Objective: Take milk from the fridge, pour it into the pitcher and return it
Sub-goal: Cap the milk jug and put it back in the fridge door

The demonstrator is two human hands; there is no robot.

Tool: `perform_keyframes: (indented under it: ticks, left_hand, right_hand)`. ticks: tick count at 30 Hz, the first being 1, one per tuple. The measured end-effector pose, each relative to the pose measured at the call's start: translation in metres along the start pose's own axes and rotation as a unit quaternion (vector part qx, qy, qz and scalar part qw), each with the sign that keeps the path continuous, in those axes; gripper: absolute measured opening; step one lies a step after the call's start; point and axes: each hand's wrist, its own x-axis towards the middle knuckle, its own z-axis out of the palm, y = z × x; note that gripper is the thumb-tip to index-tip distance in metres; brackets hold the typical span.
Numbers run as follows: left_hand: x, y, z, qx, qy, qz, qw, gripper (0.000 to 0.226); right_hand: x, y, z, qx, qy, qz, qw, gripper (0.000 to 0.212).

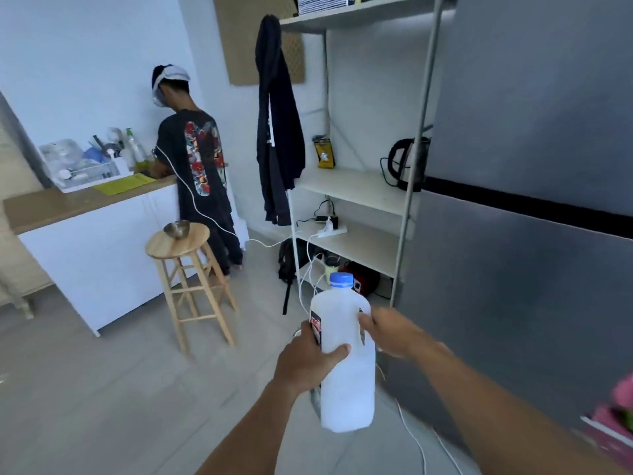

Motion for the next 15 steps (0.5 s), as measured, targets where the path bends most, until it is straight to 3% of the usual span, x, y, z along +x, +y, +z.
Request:
perform_keyframes:
  ticks: [6,11,15]
  left_hand:
    - [0.032,0.055,0.023,-0.01,-0.06,0.072,0.996,0.051]
    - [0.062,0.09,0.041,0.005,-0.055,0.102,0.993,0.078]
    - [0.093,0.121,0.038,0.017,-0.049,0.121,0.991,0.077]
  right_hand:
    - [-0.011,0.043,-0.043,0.036,0.036,0.1,0.994,0.046]
    - [-0.005,0.065,-0.07,0.081,0.069,0.147,0.983,0.054]
    - [0.019,0.072,-0.094,0.093,0.104,0.17,0.976,0.057]
